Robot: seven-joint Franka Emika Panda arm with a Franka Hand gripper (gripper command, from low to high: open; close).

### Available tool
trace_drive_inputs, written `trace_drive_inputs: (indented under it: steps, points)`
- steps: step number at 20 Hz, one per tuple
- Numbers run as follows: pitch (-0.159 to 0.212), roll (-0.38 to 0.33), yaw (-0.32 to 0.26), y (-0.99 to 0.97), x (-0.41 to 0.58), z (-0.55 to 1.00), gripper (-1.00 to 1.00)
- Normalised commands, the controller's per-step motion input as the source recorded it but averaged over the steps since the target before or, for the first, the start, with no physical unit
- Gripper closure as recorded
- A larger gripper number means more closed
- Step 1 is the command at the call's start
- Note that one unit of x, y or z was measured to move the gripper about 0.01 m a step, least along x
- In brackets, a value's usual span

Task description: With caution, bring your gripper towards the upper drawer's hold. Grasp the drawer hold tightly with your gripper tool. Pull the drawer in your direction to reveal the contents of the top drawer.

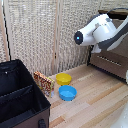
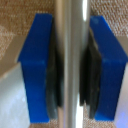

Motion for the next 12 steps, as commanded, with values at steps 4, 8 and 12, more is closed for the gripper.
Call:
trace_drive_inputs:
  steps: [4,8,12]
  points:
    - [-0.01,0.151,0.003,0.85,0.055,0.0,1.0]
    - [-0.012,0.142,0.003,0.84,0.059,0.0,1.0]
    - [0.0,0.022,0.027,0.2,0.145,0.0,-1.0]
